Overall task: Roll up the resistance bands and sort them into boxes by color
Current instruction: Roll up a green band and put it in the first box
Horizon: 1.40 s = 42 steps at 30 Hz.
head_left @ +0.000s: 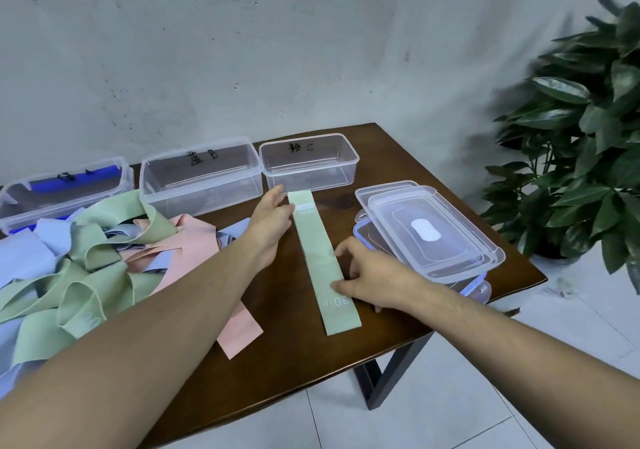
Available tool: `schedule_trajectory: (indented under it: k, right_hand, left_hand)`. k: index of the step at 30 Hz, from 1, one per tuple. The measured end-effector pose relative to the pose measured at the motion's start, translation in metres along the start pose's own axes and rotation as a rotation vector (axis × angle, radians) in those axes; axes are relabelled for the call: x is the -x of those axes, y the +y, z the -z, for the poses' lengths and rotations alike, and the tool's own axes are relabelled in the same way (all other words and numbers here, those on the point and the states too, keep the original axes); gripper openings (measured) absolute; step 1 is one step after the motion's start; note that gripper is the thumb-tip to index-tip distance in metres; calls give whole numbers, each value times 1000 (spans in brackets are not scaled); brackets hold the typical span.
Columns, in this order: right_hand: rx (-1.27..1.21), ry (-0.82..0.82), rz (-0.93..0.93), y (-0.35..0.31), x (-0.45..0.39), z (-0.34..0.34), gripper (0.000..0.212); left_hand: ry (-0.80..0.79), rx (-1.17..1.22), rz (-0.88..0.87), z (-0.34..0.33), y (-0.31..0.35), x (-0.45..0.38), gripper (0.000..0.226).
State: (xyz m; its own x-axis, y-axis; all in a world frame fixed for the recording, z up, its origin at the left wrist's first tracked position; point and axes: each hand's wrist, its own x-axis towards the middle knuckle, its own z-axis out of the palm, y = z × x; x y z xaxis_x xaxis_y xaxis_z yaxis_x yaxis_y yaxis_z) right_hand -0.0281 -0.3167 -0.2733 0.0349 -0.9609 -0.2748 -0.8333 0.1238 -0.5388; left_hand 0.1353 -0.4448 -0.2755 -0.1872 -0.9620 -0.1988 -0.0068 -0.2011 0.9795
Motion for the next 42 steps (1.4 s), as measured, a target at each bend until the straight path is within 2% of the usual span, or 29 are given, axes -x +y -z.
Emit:
schedule_trajectory:
  k: [7, 14, 17, 20, 22, 34, 37, 42]
  right_hand:
    - [21, 107, 189, 15, 13, -7, 33]
    - [42, 114, 413, 28, 37, -17, 34]
    - [95, 104, 477, 38, 46, -21, 44]
    - [155, 115, 486, 46, 50, -24, 55]
    - [198, 157, 515, 49, 51, -28, 49]
    - [161, 333, 650, 44, 53, -38, 14]
    - [198, 355, 669, 41, 54, -40, 11]
    - [222, 405, 677, 37, 55, -42, 9]
  left_hand:
    - [-139, -551, -277, 8, -17, 50, 22]
    - [-376, -877, -511, 20, -46, 100, 21]
    - [-408, -1010, -628, 25, -59, 112, 34]
    - [-385, -1064, -653, 29, -64, 120, 49]
    - [-385, -1133, -692, 28, -67, 126, 51]
    - [-227, -1149, -891, 17, -72, 140, 28]
    - [-230, -1152, -901, 17, -75, 143, 13]
    - [-171, -1168, -945, 16, -76, 144, 12]
